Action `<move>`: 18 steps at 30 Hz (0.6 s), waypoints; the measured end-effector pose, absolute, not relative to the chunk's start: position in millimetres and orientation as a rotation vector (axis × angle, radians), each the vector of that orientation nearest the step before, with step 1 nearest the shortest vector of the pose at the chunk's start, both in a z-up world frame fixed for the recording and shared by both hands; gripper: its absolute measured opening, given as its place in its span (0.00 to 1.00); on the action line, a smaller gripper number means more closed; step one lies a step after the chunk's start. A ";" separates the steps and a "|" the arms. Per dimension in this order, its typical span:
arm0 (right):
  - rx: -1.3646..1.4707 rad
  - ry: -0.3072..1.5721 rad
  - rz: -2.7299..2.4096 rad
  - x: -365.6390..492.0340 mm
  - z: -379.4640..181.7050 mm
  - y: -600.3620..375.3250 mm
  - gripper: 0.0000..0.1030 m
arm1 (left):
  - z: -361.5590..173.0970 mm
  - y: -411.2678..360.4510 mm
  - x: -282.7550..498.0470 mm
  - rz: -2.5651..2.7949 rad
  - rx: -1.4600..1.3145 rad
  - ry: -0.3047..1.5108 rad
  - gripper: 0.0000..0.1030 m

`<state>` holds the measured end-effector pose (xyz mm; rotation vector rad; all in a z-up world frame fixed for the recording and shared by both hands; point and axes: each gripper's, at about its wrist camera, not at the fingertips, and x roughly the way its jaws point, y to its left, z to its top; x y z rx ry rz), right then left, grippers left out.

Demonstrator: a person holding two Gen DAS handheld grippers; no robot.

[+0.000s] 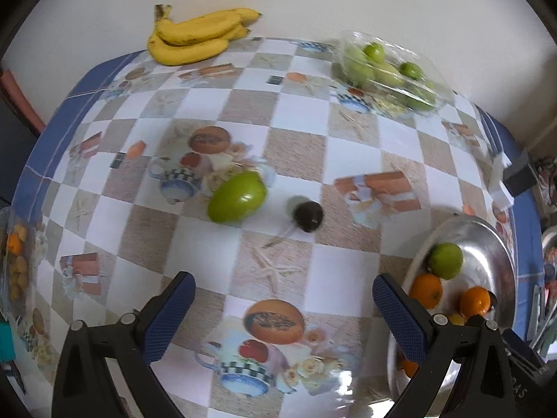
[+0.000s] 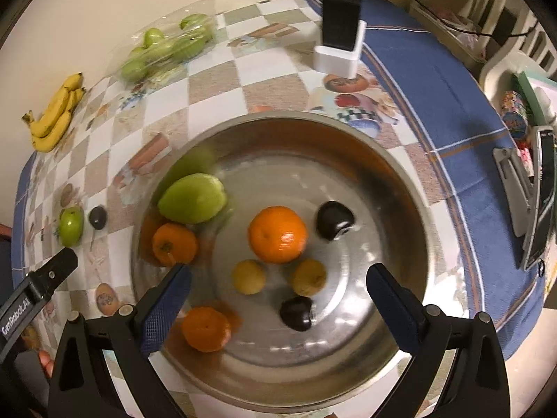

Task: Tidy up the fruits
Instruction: 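Move both open tools back toward the fruit pile, then lower the left tool toward the green apple while the right tool approaches the dark plum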

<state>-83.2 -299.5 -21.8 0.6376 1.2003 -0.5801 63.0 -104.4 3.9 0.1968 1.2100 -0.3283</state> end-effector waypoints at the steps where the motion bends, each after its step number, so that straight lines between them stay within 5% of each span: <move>1: 0.632 1.200 -0.578 -81.4 -21.2 -297.2 0.97 | 5.2 -101.6 65.0 -0.309 0.204 1.199 1.00; 18: 0.511 1.196 -0.454 -35.8 -9.9 -239.1 0.97 | 8.0 -37.2 101.2 -0.167 0.103 1.188 1.00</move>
